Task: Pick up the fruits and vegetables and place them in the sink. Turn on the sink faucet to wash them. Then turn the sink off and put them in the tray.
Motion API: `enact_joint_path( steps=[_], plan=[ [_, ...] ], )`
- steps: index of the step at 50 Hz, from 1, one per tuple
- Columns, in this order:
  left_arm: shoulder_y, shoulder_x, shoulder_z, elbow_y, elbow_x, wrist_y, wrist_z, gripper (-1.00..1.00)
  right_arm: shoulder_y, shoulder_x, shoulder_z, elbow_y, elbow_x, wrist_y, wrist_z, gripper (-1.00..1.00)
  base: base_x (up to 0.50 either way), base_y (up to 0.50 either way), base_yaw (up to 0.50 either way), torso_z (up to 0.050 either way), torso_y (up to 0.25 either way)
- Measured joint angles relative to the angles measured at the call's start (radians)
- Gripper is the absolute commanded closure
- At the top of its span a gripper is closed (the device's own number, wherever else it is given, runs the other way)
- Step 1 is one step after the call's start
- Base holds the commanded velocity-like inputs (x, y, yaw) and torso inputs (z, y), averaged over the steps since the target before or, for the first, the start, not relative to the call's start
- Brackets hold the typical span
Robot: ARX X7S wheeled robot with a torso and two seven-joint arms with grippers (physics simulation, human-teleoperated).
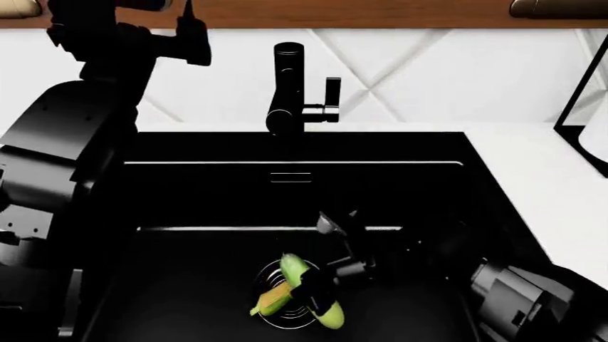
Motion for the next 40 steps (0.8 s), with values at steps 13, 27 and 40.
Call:
enact_joint_path(
  steps=[13, 27, 40],
  plan=[
    [0.017, -0.002, 0.007, 0.019, -0.008, -0.009, 0.003, -1.0, 0.001, 0.017, 0.007, -0.018, -0.022, -0.04, 0.002, -1.0, 0.0, 0.0, 0.0, 0.0, 0.001],
    [0.021, 0.029, 0.019, -0.022, -0.007, 0.027, 0.016, -1.0, 0.054, 0.194, 0.154, -0.331, 0.087, -0.072, 0.216, -1.0, 0.0, 0.0, 0.0, 0.0, 0.0],
    [0.008, 0.051, 0.028, -0.062, -0.011, 0.042, 0.031, -1.0, 0.053, 0.311, 0.266, -0.519, 0.08, -0.183, 0.444, -1.0, 0.0, 0.0, 0.0, 0.0, 0.0]
  ],
)
